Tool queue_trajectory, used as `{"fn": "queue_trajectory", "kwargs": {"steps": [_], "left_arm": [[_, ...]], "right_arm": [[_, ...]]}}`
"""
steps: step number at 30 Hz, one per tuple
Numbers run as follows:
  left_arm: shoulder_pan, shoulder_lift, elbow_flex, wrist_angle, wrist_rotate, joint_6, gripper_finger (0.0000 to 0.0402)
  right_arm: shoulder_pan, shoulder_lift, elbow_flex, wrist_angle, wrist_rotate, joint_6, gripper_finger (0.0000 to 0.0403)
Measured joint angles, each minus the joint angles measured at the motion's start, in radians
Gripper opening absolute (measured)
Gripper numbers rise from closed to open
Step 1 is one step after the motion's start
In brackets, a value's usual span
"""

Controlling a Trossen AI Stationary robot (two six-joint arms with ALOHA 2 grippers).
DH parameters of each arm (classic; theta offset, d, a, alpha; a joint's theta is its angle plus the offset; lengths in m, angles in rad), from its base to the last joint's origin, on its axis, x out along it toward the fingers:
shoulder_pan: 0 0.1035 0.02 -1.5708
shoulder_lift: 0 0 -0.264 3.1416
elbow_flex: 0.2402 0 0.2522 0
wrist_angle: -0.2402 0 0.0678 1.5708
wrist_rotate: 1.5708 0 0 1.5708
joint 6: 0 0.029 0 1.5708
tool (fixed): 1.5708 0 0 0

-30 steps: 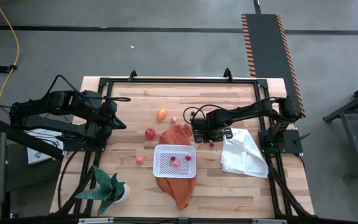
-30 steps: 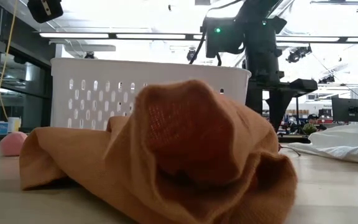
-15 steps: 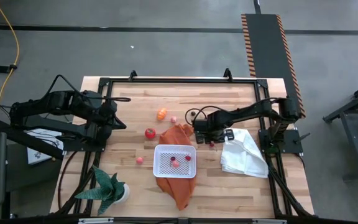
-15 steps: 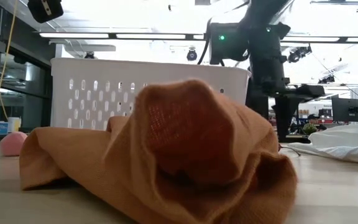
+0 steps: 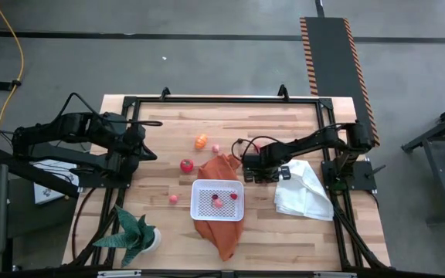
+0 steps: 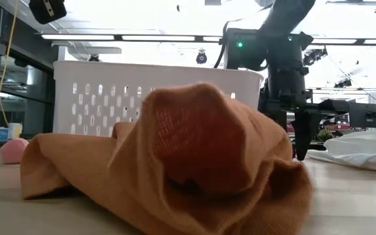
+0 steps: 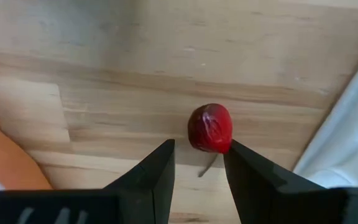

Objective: Pick and placing Produce into tupperware
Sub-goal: Put the bottom red cherry into the white basket

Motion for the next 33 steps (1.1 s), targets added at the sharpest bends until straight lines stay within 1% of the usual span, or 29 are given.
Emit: {"fn": "queue_trajectory", "kwargs": {"steps": [15, 17, 26, 33], "left_arm": [[0.0, 0.0, 0.0, 0.0, 0.0, -0.011, 0.0001], [0.0, 0.0, 0.0, 0.0, 0.0, -0.012, 0.0001], [0.0, 0.0, 0.0, 0.0, 0.0, -0.025, 0.0001], [0.0, 0.0, 0.0, 0.0, 0.0, -0.025, 0.0001]], "right_arm": [[-0.003, 0.0, 0.0, -0.001, 0.016, -0.008, 0.0126], [-0.003, 0.0, 0.0, -0.001, 0.016, -0.008, 0.0117], [-0.003, 0.0, 0.0, 0.009, 0.016, -0.012, 0.0055], [-0.003, 0.0, 0.0, 0.026, 0.016, -0.012, 0.0032]]}}
